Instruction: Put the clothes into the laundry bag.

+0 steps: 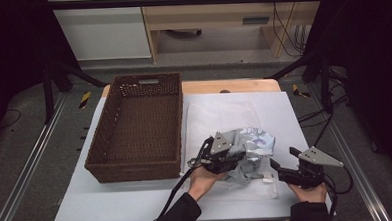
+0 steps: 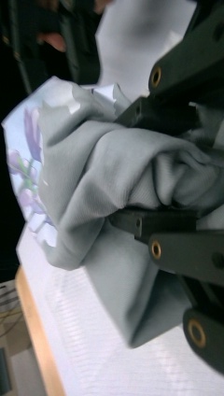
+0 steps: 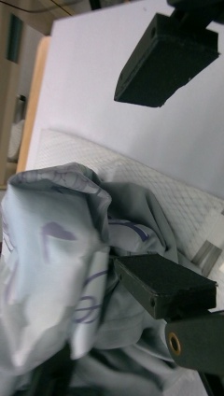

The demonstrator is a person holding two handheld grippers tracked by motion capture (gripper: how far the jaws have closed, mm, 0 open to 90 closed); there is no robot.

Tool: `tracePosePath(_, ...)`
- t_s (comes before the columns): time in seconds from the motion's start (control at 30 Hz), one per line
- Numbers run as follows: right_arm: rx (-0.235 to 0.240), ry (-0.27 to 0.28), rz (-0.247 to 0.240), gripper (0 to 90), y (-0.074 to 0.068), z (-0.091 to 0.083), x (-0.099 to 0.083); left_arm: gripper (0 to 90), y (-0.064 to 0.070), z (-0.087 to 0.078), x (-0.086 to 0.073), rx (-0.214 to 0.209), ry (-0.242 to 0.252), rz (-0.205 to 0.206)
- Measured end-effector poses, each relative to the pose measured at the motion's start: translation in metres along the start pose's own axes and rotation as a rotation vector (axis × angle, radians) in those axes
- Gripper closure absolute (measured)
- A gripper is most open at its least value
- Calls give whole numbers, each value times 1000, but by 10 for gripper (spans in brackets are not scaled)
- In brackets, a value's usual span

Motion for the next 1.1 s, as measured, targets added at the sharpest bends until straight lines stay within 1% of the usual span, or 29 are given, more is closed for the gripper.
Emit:
tracePosePath(0.03, 0, 0, 0, 177, 0, 0, 0, 559, -1, 0, -4, 7, -14, 6)
tracePosePath(0.07, 8, 8, 10, 175, -2, 0, 1, 493, -2, 0, -8, 8, -24, 2)
tracePosePath(0.1, 8, 8, 10, 175, -2, 0, 1, 493, -3, -1, -11, 8, -38, 0)
tracePosePath(0.17, 16, 21, 8, 156, -4, -1, 4, 439, -5, -5, -13, 20, -44, -16)
tracePosePath(0.2, 21, 21, 10, 145, -6, -1, 5, 411, -5, -7, -13, 15, -48, -28)
tracePosePath(0.23, 25, 19, 5, 140, -8, -1, 6, 382, -4, -12, -13, 15, -61, -23)
tracePosePath(0.27, 38, 19, 1, 131, -13, -1, 8, 315, -3, -15, -12, 18, -69, -17)
tracePosePath(0.3, 38, 19, 1, 131, -13, -1, 8, 315, -2, -20, -12, 23, -76, -1)
tracePosePath(0.33, 45, 26, -9, 121, -17, -1, 12, 274, -1, -25, -10, 29, -80, 15)
tracePosePath(0.4, 51, 30, -5, 113, -19, -2, 15, 265, 1, -38, -9, 51, -83, 52)
tracePosePath(0.43, 62, 39, -5, 104, -23, -4, 19, 264, 2, -44, -8, 59, -84, 62)
tracePosePath(0.47, 62, 39, -5, 104, -23, -4, 19, 264, 3, -50, -9, 59, -85, 61)
tracePosePath(0.53, 74, 43, 0, 88, -29, -5, 23, 267, 4, -61, -14, 60, -93, 68)
tracePosePath(0.67, 106, 57, -17, 75, -43, -3, 33, 310, 7, -80, -36, 73, -124, 85)
tracePosePath(0.7, 113, 63, -24, 71, -47, -1, 36, 318, 7, -84, -42, 79, -133, 85)
tracePosePath(0.77, 129, 60, -35, 57, -57, 5, 42, 341, 7, -91, -55, 79, -153, 77)
tracePosePath(0.83, 142, 53, -49, 52, -68, 14, 48, 373, 7, -96, -65, 86, -164, 80)
tracePosePath(0.9, 167, 45, -53, 58, -80, 23, 51, 400, 7, -101, -74, 75, -171, 68)
tracePosePath(0.93, 174, 36, -61, 66, -85, 29, 51, 413, 7, -104, -77, 75, -172, 68)
tracePosePath(1.0, 166, -12, -72, 67, -92, 41, 42, 447, 4, -107, -84, 82, -179, 71)
tracePosePath(1.03, 165, -37, -70, 73, -95, 48, 34, 453, 2, -107, -86, 87, -186, 65)
tracePosePath(1.07, 154, -83, -82, 88, -96, 59, 17, 479, 1, -107, -88, 87, -185, 51)
tracePosePath(1.1, 154, -83, -82, 88, -96, 59, 17, 479, 1, -106, -89, 73, -182, 39)
Point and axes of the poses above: each handheld gripper's, and its own axes: z roughly forward along the jaws, x roughly out of its top, y roughly to its right, the point moved 9 cm from there along z, roughly forward along the jaws, and after that the axes turned 9 degrees about y, right-handed, at the moved point
